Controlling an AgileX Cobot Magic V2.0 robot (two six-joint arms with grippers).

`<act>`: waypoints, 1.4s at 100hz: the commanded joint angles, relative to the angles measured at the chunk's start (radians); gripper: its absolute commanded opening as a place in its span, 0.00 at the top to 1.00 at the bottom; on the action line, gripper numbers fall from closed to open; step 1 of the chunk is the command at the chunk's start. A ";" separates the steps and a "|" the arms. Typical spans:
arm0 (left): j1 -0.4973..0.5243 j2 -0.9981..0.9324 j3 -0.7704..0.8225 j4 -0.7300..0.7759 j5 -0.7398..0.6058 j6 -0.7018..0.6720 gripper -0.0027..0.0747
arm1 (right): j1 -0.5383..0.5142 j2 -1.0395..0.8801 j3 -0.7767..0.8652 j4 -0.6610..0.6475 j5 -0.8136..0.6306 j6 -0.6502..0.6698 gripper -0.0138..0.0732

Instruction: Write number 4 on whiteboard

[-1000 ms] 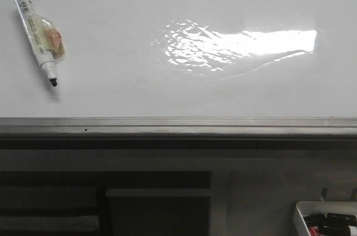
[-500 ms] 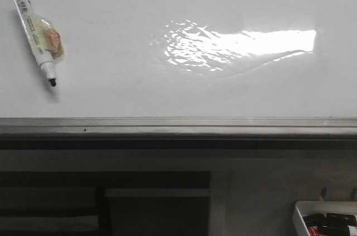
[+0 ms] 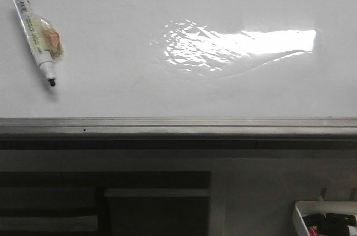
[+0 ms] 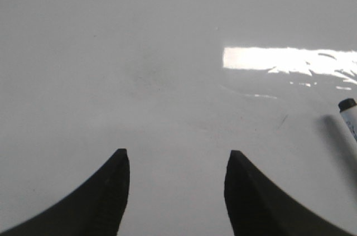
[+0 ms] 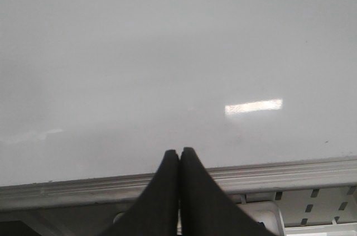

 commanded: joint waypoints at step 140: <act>-0.759 0.923 -0.065 -0.304 -0.851 -0.251 0.40 | 0.056 0.014 -0.034 0.002 -0.076 -0.002 0.91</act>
